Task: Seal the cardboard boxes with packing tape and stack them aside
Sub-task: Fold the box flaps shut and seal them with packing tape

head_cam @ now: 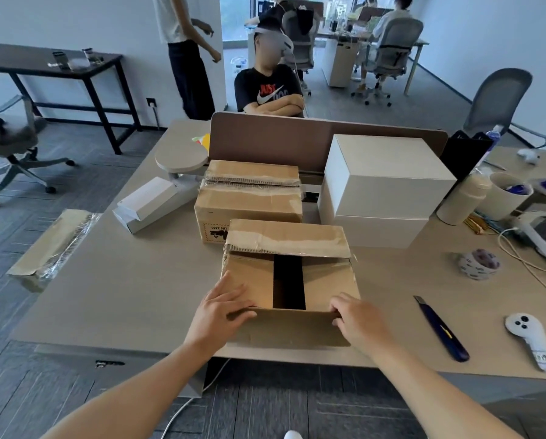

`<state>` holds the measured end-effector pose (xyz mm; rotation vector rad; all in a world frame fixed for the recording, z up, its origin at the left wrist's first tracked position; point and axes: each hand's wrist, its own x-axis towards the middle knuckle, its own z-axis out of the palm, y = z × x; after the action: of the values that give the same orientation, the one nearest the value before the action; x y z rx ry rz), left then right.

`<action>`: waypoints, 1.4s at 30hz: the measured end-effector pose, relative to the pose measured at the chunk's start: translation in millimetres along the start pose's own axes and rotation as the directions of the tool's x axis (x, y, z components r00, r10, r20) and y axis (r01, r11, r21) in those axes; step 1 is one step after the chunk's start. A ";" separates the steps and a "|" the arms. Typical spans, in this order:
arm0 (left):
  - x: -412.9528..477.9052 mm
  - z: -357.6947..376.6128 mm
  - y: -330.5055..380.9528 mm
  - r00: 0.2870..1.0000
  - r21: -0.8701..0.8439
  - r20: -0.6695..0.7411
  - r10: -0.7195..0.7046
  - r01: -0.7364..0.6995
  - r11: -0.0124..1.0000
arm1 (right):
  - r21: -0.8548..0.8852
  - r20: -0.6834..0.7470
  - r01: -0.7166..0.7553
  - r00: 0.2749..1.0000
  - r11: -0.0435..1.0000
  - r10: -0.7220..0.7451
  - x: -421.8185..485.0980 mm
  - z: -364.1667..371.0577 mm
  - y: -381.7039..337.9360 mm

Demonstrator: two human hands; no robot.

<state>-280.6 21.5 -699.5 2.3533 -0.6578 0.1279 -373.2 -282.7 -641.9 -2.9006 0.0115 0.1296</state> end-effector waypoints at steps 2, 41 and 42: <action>5.9 -8.1 6.7 1.000 0.019 -0.002 -0.017 0.017 1.000 | 0.009 0.114 0.055 0.992 0.998 -0.056 2.2 -9.6 5.0; 78.8 16.0 80.7 0.761 0.353 0.163 -0.628 0.549 0.758 | 0.164 -0.308 -0.173 0.926 0.971 0.217 140.0 -81.8 29.3; 77.8 13.2 80.3 0.764 0.340 0.155 -0.626 0.553 0.760 | 0.176 -0.302 -0.177 0.926 0.968 0.225 141.9 -82.7 29.2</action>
<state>-253.6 -71.3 -641.8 2.7613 0.0408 -0.4133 -225.2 -330.2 -581.4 -2.7328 0.3616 -0.2970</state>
